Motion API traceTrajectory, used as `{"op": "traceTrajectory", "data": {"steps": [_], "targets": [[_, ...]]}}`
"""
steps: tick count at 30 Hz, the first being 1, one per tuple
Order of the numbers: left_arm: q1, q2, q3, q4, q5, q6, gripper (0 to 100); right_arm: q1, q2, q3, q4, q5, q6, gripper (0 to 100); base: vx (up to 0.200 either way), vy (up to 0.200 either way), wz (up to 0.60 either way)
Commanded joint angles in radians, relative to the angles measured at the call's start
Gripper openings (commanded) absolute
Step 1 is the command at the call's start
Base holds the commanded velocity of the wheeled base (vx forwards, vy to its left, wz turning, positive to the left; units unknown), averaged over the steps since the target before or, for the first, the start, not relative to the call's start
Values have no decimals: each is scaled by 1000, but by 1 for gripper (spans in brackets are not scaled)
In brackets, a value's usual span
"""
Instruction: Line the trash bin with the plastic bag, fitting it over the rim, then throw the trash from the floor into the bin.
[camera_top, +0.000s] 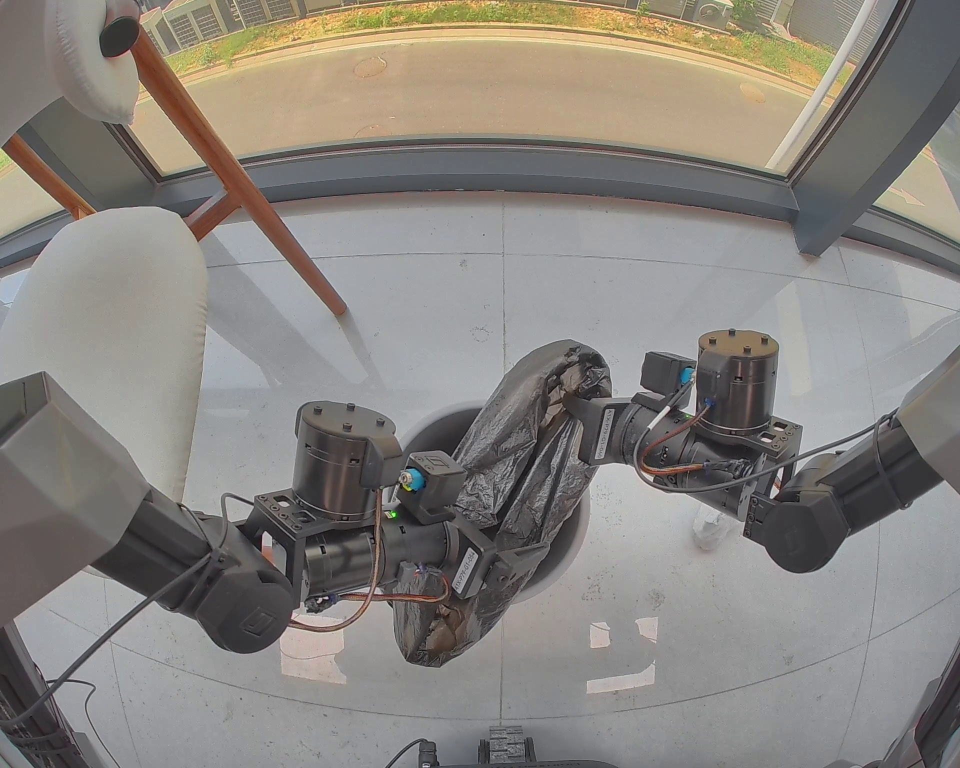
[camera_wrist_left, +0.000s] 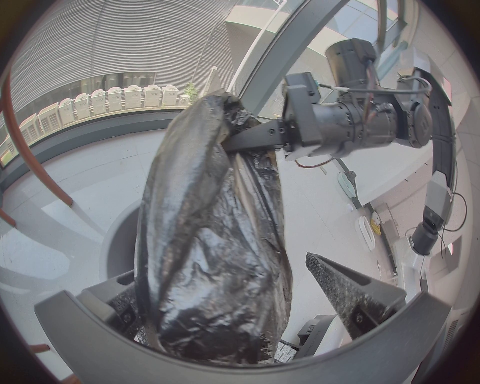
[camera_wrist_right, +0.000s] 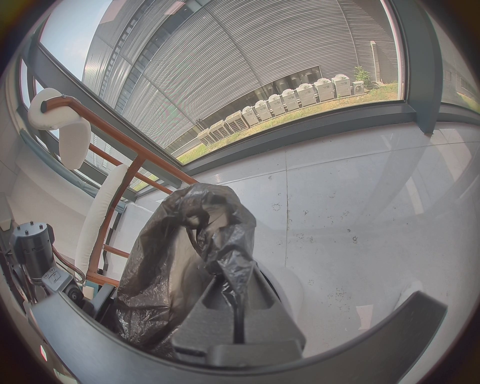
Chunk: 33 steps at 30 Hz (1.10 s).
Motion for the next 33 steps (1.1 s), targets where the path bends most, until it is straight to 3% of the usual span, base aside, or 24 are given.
{"op": "traceTrajectory", "data": {"steps": [1,10,11,17,21,25,31,33], "targets": [[2,-16,-3,-1,18,-12,100,-7,-21,28,0,4,0,0,0,0,0],[23,-67,60,-2,21,-10,100,-13,-15,32,0,4,-3,0,0,0,0],[23,-67,69,-2,20,-10,0,-13,-13,32,0,2,-3,0,0,0,0],[23,-68,82,-4,14,-13,0,-33,-16,54,1,7,-6,0,0,0,0],[23,-70,82,-10,7,-16,0,-83,-18,89,0,35,-78,0,0,0,0],[28,-87,82,-21,14,-21,0,-154,-19,109,-2,150,-192,0,0,0,0],[17,-104,88,-21,41,-47,0,-175,-21,161,-19,223,-238,0,0,0,0],[-15,-91,97,-16,84,-48,0,-181,4,207,-132,266,-271,0,0,0,0]]}}
